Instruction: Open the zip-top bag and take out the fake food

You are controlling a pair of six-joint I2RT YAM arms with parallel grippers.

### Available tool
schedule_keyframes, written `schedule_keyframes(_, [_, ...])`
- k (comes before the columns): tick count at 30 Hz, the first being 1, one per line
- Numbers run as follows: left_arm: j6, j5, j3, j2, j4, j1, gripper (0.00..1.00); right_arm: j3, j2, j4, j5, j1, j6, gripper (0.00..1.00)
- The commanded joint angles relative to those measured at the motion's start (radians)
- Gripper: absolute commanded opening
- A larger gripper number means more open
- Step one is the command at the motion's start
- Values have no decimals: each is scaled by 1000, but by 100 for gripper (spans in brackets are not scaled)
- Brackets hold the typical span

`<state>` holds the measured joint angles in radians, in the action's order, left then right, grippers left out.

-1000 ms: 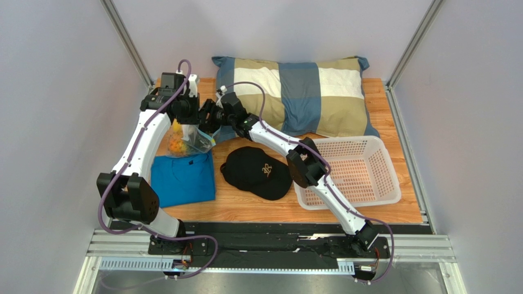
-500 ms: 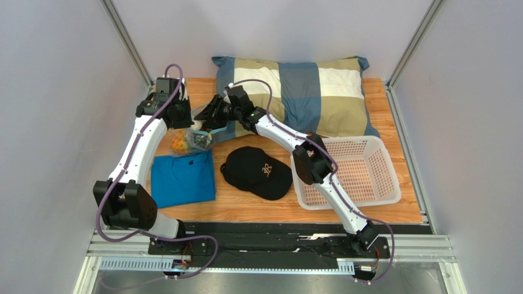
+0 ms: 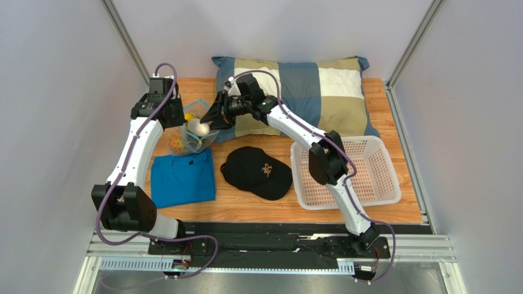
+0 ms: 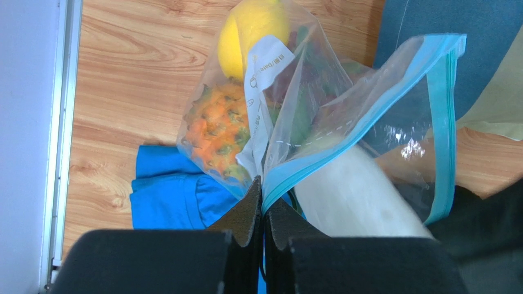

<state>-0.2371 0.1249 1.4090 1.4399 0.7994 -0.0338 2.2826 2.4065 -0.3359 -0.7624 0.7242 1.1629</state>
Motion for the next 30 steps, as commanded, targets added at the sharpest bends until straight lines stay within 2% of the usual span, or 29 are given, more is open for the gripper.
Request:
schedule_keyframes(1, [-10, -5, 50, 7, -11, 14, 0, -161, -210, -77, -133, -6, -144, 0])
schedule_keyframes(5, [-34, -1, 67, 17, 14, 26, 0, -294, -425, -184, -62, -45, -325, 0])
schedule_keyframes(6, [-44, -4, 62, 16, 14, 28, 0, -322, -461, -259, -8, -58, -412, 0])
schedule_keyframes(11, [-48, -5, 47, 14, 15, 28, 0, -509, -717, -373, 158, -118, -560, 0])
schedule_keyframes(14, [-62, -27, 56, 16, 18, 28, 0, -647, -872, -541, 355, -176, -686, 0])
schedule_keyframes(15, [-68, -40, 59, 14, 15, 28, 0, -690, -956, -611, 483, -199, -710, 0])
schedule_keyframes(16, [-74, -74, 59, 14, 5, 28, 0, -797, -996, -630, 544, -210, -750, 0])
schedule_keyframes(18, [-93, -105, 48, 11, -8, 28, 0, -888, -1075, -670, 703, -230, -778, 0])
schedule_keyframes(21, [-116, -151, 39, 22, -13, 28, 0, -1049, -1196, -648, 794, -238, -789, 0])
schedule_keyframes(26, [-130, -194, 25, 25, -23, 28, 0, -1277, -1337, -480, 710, -239, -802, 0])
schedule_keyframes(30, [-133, -214, 30, 27, -23, 28, 0, -1472, -1360, -330, 695, -253, -845, 0])
